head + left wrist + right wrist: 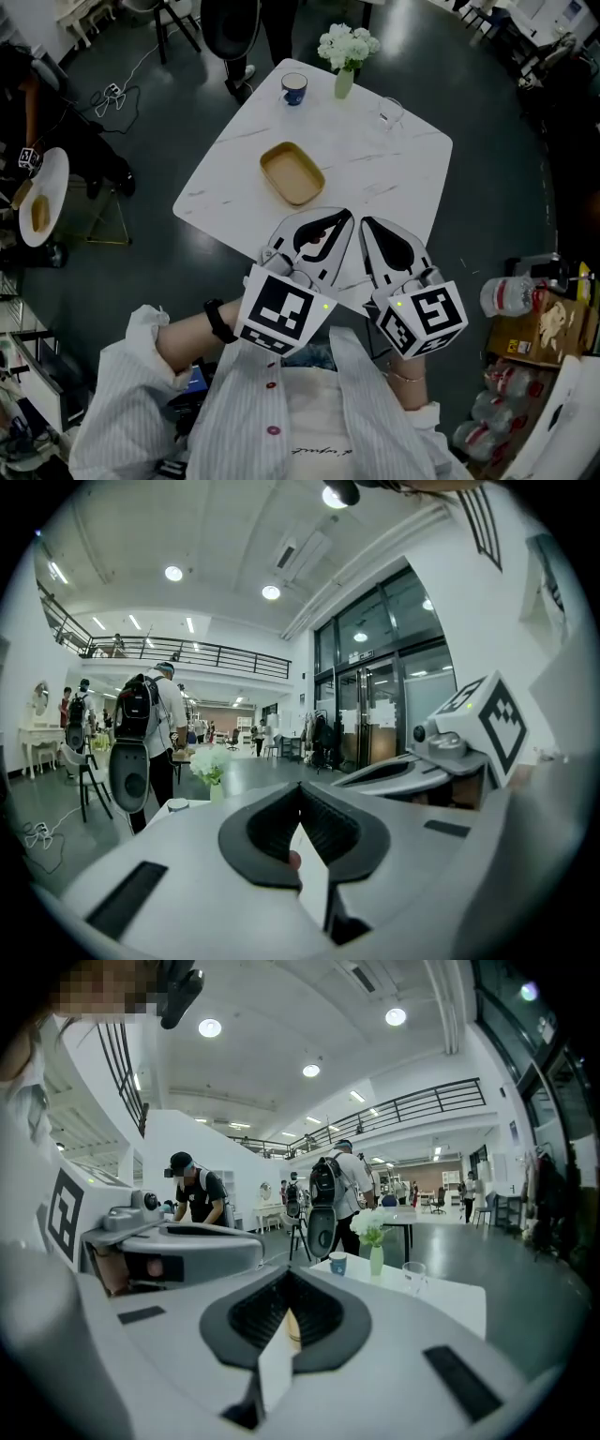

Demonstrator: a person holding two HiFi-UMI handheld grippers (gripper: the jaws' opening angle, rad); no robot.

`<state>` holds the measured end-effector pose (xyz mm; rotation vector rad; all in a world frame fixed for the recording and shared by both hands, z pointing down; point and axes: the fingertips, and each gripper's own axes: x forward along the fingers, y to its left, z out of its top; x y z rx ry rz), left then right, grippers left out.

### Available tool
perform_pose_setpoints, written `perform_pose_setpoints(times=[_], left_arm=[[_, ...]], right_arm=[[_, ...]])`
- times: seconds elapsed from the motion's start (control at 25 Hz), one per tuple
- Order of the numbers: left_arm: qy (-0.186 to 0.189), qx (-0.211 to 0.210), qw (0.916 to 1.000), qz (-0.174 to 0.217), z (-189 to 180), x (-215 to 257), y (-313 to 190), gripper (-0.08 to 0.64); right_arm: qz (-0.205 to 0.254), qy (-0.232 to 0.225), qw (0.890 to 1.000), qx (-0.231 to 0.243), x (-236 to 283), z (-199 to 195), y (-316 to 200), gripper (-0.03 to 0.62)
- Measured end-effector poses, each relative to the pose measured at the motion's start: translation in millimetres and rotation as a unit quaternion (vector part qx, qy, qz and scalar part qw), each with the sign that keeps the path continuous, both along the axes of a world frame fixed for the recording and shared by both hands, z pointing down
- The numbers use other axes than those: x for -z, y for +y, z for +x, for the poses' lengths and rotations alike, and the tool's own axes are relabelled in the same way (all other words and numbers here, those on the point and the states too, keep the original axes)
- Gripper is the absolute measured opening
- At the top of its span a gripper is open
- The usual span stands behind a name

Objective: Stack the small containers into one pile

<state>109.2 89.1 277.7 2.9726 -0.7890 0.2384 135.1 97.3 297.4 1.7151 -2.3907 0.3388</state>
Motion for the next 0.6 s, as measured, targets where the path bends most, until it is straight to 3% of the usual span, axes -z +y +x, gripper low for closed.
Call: perform_pose_setpoints(times=[0.6], left_arm=[[-0.023, 0.005, 0.9997, -0.001, 1, -15, -1, 0.017]], right_arm=[[-0.010, -0.009, 1.000, -0.001, -7, 7, 3, 0.009]])
